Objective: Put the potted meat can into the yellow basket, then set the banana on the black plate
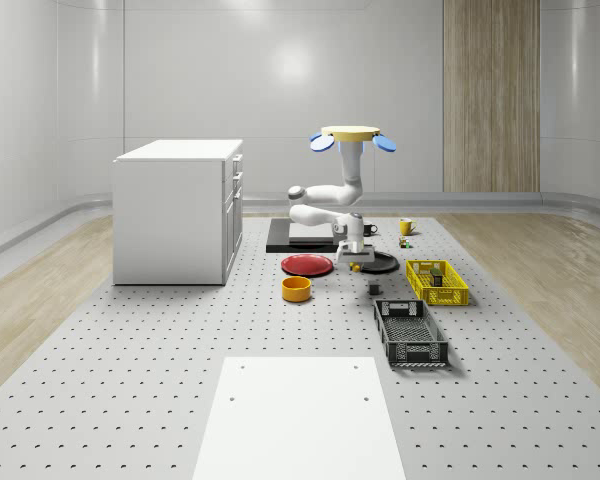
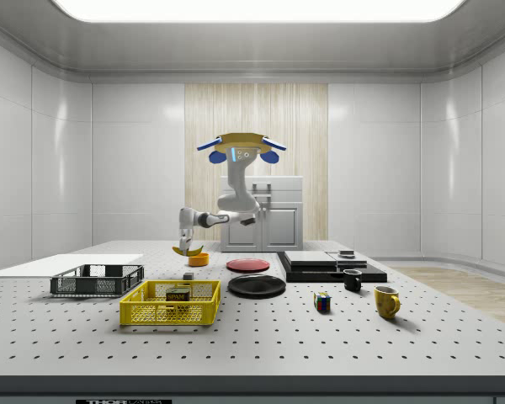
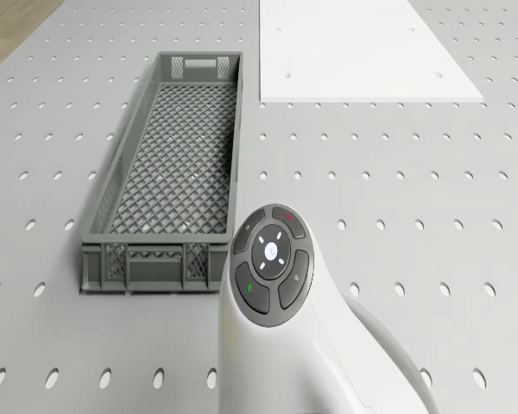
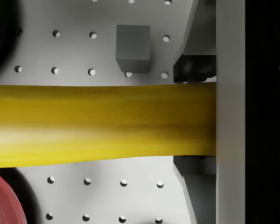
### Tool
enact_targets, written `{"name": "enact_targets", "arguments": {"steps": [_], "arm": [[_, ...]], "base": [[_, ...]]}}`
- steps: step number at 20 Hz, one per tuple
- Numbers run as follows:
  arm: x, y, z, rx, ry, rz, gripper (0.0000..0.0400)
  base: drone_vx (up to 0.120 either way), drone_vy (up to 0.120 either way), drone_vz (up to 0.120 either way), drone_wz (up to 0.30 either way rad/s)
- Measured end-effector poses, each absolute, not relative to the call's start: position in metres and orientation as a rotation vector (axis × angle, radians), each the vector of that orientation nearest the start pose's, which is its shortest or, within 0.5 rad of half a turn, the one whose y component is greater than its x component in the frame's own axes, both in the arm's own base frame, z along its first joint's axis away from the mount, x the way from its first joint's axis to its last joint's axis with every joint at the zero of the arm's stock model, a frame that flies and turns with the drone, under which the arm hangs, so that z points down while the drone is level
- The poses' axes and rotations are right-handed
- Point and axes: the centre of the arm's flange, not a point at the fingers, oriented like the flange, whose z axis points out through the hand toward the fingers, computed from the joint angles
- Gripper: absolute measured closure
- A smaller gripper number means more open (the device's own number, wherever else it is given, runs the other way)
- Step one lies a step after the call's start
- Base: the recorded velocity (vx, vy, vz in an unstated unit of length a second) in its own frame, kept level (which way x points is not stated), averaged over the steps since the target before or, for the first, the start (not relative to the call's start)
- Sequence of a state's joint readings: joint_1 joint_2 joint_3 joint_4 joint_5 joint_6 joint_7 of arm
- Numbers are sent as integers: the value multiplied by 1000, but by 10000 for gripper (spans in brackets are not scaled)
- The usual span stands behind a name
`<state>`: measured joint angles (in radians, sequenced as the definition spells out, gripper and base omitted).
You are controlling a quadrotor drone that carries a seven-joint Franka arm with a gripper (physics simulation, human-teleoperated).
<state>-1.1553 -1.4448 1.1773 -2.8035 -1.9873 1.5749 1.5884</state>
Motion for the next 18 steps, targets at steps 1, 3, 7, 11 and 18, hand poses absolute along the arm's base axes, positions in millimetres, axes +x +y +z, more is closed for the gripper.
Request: {"name": "enact_targets", "arguments": {"steps": [1,3,7,11,18], "arm": [[315,12,547,-5,3,745,207],[315,12,547,-5,3,745,207],[315,12,547,-5,3,745,207],[315,12,547,-5,3,745,207],[315,12,547,-5,3,745,207]], "base": [[-120,120,0,0],[-120,120,0,0],[-120,120,0,0],[-120,120,0,0],[-120,120,0,0]]}}
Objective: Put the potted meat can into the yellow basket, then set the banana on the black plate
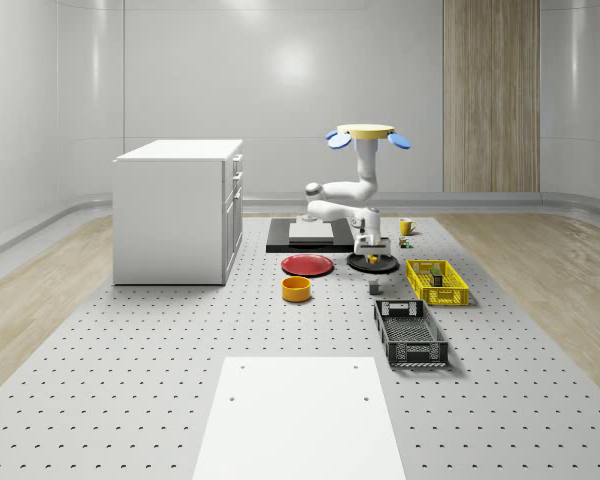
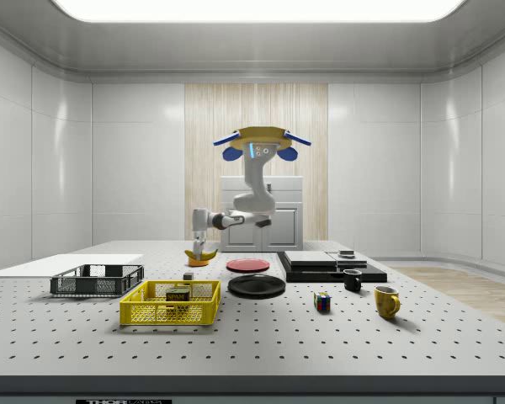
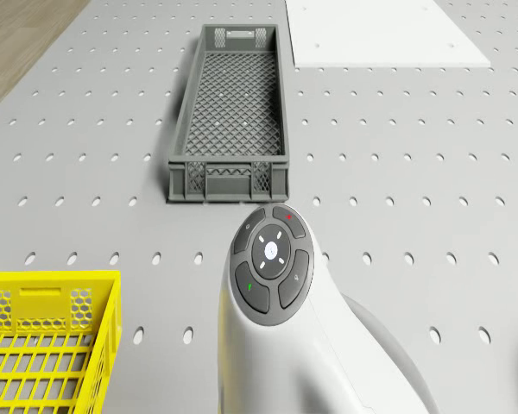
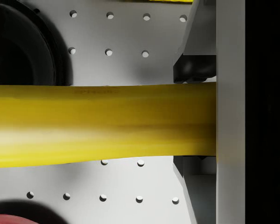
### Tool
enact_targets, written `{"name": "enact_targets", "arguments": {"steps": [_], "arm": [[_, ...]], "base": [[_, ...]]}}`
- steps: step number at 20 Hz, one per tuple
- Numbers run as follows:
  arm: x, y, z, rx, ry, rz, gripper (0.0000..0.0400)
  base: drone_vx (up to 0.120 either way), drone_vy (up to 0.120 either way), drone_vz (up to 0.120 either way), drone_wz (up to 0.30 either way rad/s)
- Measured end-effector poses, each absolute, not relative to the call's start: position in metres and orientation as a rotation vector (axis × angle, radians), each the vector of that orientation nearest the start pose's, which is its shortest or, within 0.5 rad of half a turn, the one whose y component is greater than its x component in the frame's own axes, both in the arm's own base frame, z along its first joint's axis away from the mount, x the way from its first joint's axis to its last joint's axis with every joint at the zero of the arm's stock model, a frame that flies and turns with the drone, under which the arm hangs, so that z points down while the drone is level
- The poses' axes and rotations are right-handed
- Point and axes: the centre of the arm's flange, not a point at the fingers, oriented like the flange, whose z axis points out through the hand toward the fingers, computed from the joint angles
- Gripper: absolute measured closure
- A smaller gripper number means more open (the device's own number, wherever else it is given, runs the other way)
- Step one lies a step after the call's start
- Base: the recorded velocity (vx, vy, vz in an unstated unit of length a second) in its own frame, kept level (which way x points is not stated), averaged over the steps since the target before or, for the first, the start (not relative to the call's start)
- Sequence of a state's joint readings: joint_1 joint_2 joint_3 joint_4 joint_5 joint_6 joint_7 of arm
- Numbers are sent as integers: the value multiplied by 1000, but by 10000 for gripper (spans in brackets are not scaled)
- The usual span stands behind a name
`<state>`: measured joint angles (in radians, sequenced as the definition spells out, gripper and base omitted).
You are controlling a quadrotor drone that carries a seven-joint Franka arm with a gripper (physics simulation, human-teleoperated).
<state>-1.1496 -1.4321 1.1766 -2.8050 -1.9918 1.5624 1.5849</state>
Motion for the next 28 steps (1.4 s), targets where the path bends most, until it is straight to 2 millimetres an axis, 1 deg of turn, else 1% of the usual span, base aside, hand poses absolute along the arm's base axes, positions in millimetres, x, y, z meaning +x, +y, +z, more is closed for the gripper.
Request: {"name": "enact_targets", "arguments": {"steps": [7,8,12,19,28], "arm": [[315,12,547,-5,3,745,207],[315,12,547,-5,3,745,207],[315,12,547,-5,3,745,207],[315,12,547,-5,3,745,207],[315,12,547,-5,3,745,207]], "base": [[-120,120,0,0],[-120,40,0,0],[-120,0,0,0],[-120,0,-120,0],[-120,0,-4,0]]}}
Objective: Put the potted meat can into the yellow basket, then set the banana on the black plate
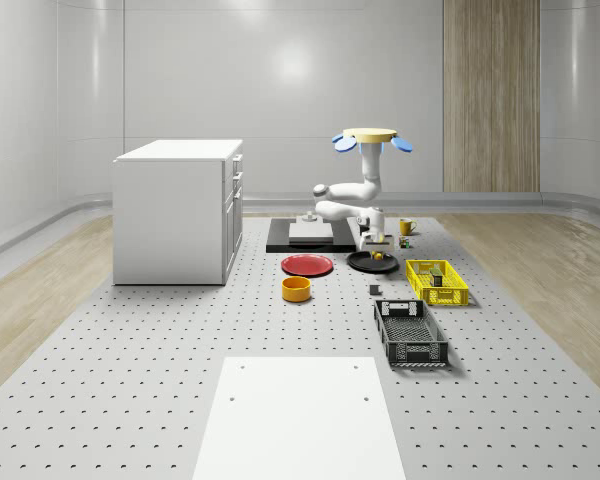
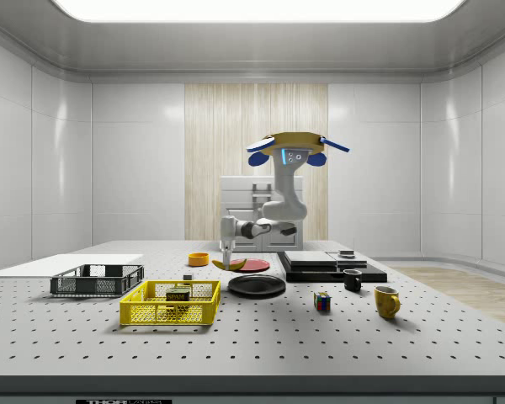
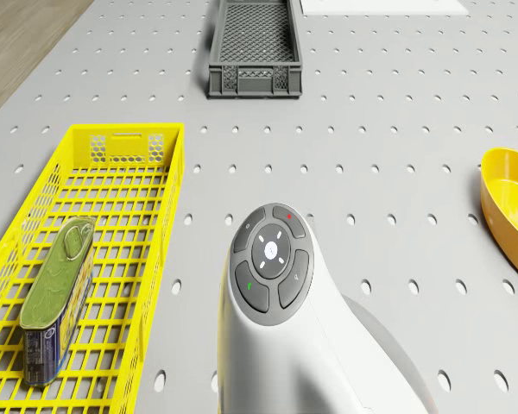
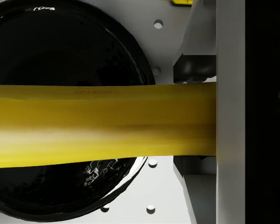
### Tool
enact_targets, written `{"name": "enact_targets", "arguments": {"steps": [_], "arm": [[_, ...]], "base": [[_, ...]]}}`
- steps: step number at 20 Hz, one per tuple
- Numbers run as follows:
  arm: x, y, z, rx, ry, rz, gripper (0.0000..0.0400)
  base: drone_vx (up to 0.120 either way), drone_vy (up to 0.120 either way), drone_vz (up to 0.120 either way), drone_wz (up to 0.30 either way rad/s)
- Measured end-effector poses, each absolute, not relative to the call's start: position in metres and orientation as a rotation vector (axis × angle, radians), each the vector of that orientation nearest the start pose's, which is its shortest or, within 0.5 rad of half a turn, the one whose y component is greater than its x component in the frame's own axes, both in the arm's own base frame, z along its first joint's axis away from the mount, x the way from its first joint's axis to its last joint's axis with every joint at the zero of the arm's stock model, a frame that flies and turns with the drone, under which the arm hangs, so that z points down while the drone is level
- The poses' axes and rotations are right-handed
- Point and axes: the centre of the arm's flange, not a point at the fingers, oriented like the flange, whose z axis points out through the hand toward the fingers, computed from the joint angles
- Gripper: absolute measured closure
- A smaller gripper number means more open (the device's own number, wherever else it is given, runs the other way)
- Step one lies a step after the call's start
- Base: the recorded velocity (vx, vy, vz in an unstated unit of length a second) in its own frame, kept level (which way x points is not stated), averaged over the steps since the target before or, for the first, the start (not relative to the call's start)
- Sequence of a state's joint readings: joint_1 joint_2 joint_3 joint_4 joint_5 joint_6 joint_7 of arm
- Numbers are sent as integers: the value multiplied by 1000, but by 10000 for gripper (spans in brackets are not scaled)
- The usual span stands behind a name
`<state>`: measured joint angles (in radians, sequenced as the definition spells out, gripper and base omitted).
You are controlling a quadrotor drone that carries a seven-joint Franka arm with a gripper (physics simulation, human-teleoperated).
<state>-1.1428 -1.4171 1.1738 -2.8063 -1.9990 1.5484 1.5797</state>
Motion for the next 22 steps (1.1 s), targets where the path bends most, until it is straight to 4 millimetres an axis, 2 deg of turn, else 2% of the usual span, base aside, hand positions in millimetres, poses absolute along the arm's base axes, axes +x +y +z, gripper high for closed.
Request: {"name": "enact_targets", "arguments": {"steps": [3,14,19,22], "arm": [[315,12,547,-5,3,745,207],[315,12,547,-5,3,746,207],[315,12,547,-5,3,746,207],[315,12,548,-5,3,746,207]], "base": [[-120,0,-93,0],[-120,0,0,0],[-120,0,-72,0],[-13,0,0,0]]}}
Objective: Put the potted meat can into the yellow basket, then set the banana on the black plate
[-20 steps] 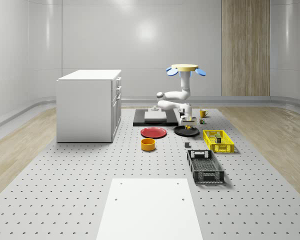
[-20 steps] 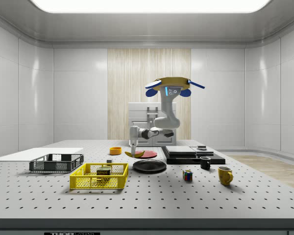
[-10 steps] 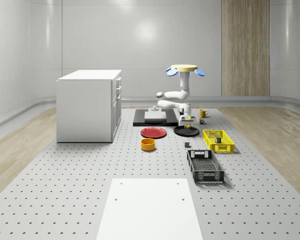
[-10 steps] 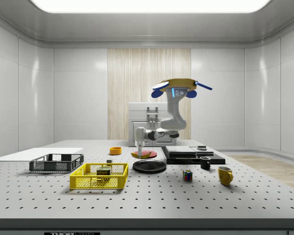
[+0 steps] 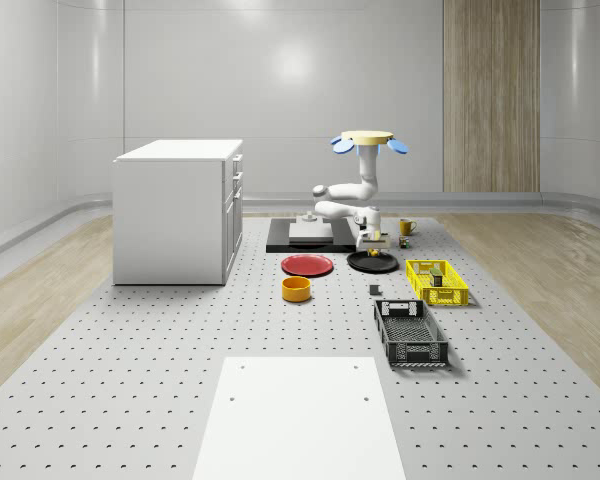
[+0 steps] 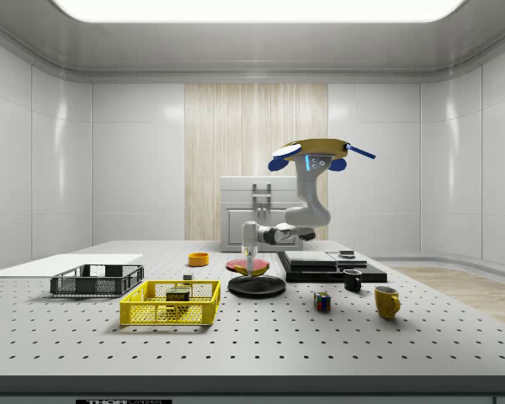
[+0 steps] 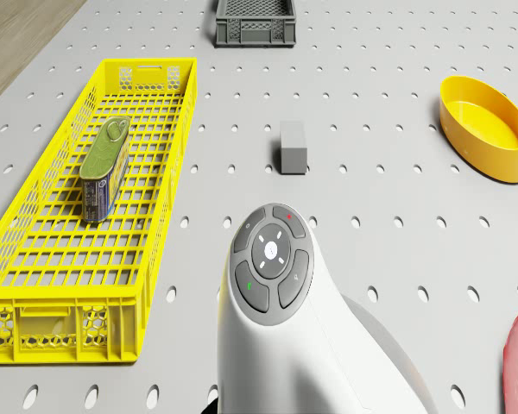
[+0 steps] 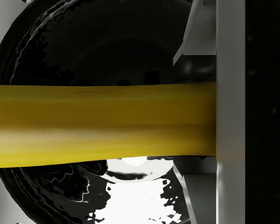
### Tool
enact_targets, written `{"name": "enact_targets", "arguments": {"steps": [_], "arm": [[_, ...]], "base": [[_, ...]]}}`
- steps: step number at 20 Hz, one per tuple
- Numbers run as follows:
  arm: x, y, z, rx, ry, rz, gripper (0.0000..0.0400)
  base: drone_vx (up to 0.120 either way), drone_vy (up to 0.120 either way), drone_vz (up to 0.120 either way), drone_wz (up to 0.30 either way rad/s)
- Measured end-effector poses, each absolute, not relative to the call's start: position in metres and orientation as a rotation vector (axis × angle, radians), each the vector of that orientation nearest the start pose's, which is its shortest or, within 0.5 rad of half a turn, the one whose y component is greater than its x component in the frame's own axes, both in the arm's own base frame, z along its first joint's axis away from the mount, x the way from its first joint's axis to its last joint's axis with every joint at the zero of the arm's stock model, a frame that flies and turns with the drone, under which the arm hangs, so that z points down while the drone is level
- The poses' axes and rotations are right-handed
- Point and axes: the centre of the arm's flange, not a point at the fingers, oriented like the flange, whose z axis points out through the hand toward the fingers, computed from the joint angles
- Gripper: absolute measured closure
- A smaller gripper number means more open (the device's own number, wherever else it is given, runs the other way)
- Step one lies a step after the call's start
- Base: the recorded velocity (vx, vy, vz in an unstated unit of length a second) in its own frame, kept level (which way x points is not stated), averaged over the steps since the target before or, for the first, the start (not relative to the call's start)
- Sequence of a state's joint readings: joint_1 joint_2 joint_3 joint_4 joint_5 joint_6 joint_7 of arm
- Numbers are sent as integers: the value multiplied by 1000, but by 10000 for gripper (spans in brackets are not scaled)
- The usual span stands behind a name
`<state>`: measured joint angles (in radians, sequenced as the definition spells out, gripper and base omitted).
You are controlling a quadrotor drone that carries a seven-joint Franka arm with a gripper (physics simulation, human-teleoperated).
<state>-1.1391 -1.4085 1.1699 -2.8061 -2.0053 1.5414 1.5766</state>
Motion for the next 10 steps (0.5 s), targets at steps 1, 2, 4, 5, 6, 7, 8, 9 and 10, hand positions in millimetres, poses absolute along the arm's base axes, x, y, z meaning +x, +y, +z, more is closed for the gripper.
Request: {"name": "enact_targets", "arguments": {"steps": [1,2,4,5,6,7,8,9,10], "arm": [[315,12,549,-5,3,745,207],[315,12,552,-5,3,745,207],[315,12,558,-5,3,744,207],[315,12,562,-5,3,744,207],[315,12,564,-5,3,744,207],[315,12,567,-5,3,744,207],[315,12,570,-5,3,744,207],[315,12,572,-5,3,744,207],[315,12,575,-5,3,744,207]], "base": [[0,0,0,0],[0,0,0,0],[0,0,0,0],[0,0,0,0],[0,0,0,0],[0,0,0,0],[0,0,0,0],[0,0,0,0],[0,0,0,0]]}}
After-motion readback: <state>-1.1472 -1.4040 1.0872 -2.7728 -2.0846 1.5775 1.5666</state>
